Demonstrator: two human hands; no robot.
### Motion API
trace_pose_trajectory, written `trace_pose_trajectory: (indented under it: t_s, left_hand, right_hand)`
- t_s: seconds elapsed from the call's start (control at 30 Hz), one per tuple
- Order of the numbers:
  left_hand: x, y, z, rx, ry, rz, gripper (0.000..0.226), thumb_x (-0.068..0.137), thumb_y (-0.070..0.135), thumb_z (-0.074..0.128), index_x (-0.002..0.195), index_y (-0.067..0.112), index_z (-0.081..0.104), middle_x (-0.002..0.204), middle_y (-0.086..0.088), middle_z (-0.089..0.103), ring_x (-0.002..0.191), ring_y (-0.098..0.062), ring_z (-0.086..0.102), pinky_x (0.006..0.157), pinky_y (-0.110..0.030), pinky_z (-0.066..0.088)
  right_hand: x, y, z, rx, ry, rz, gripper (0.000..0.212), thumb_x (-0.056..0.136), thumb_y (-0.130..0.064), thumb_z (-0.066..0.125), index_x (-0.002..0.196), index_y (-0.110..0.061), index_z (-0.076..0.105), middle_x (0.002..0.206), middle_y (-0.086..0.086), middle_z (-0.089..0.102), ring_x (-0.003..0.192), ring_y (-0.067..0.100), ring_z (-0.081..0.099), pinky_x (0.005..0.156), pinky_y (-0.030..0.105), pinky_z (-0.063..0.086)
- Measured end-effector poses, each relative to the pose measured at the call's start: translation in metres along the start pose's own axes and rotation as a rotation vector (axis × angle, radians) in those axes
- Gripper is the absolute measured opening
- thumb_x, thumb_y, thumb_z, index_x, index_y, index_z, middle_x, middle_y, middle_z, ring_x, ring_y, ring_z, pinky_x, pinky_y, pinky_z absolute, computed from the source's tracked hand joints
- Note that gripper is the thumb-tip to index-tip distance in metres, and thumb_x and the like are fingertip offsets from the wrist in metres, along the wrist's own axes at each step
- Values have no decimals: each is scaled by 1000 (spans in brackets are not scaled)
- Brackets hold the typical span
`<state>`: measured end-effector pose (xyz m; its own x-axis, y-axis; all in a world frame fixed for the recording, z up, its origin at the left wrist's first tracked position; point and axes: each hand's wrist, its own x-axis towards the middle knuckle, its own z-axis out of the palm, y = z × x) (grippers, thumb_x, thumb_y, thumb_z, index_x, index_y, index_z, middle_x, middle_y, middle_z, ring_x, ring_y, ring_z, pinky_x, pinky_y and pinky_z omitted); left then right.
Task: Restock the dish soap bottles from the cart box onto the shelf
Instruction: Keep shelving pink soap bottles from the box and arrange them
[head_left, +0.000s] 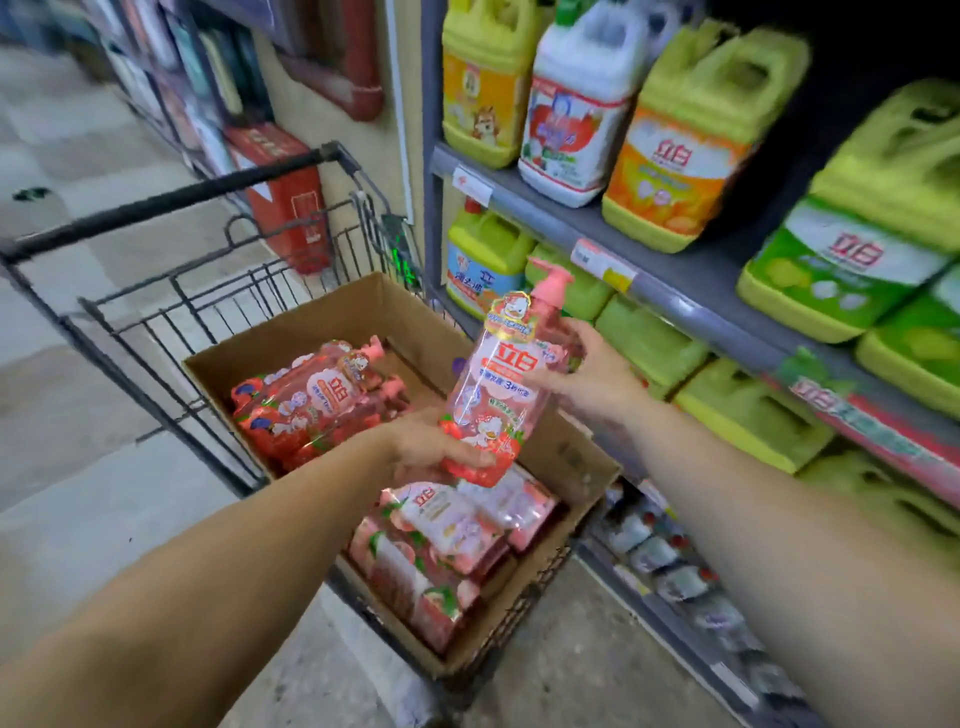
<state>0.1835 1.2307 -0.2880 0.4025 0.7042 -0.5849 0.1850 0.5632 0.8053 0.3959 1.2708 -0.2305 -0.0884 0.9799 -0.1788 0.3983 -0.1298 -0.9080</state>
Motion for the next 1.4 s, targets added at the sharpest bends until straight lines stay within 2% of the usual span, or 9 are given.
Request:
trace_pose_trajectory:
  t_s: [0.1, 0.37, 0.47, 0.6, 0.7, 0.83, 0.93, 1.2, 1.4]
  left_hand:
    - [-1, 14, 60, -34, -26, 126, 75, 56, 12, 93, 124, 9, 60, 117, -12, 70, 105, -27, 68, 87, -42, 56]
    - [-53, 25, 318, -100, -260, 372, 50, 75, -15, 71, 117, 10, 60, 110, -13, 72, 98, -26, 69, 86, -41, 58]
    - [-84, 29, 432, -59, -416, 408, 40, 80, -18, 63, 105, 14, 62, 93, -3, 75, 83, -17, 72, 73, -31, 61]
    - [-125, 42, 577, -44, -656, 445, 31, 84, -14, 60, 106, 8, 65, 89, -7, 76, 74, -18, 73, 65, -33, 62]
    - [-148, 48, 672, -12, -794, 464, 34, 81, -12, 66, 108, 9, 63, 98, -12, 74, 78, -22, 72, 71, -37, 62]
    - [-170, 56, 779, 131, -889, 513, 73, 61, 5, 89, 124, 15, 56, 109, -6, 74, 96, -24, 72, 80, -43, 60]
    - [-181, 58, 845, 225, -899, 644, 70, 59, 20, 93, 119, 21, 57, 97, 7, 76, 88, -10, 72, 80, -31, 58]
    - [-186, 121, 1008, 351, -963, 918, 69, 51, 36, 95, 111, 19, 64, 97, 8, 76, 88, -9, 72, 79, -29, 58]
    - [-190, 208, 1113, 426, -942, 1079, 65, 52, 44, 92, 108, 20, 66, 101, 5, 75, 83, -8, 70, 67, -23, 57]
  right_hand:
    - [-55, -13, -52, 44, 84, -47, 86, 73, -21, 84, 144, -28, 37, 124, -11, 58, 107, 12, 61, 94, 47, 52]
    - [-282, -2, -205, 114, 419, -161, 80, 79, -5, 77, 141, -31, 34, 115, -13, 58, 86, 0, 60, 53, 12, 49]
    - [-390, 10, -268, 10, 665, -166, 92, 74, -13, 83, 149, -24, 29, 131, -5, 55, 101, 7, 61, 77, 20, 56]
    - [-524, 21, -347, -3, 942, -154, 89, 76, -10, 81, 149, -13, 29, 131, -2, 50, 108, 5, 52, 74, 5, 48]
    - [-609, 36, -400, -23, 1113, -142, 67, 75, -14, 82, 132, -14, 48, 117, -3, 64, 98, 8, 64, 85, 28, 55]
    - [-699, 58, -456, -41, 1270, -129, 58, 77, -23, 81, 128, -25, 54, 108, -8, 70, 94, 9, 68, 68, 24, 55]
    - [-745, 68, -490, -61, 1234, -102, 56, 80, -25, 78, 119, -49, 45, 103, -13, 70, 89, 3, 69, 70, 26, 58]
    - [-817, 77, -612, -102, 1407, -127, 67, 81, -23, 77, 136, -32, 39, 97, -8, 72, 87, 14, 71, 52, 22, 55]
    - [-834, 64, -735, -188, 1548, -211, 45, 78, -32, 80, 114, -24, 54, 107, -4, 73, 92, 15, 72, 73, 44, 61]
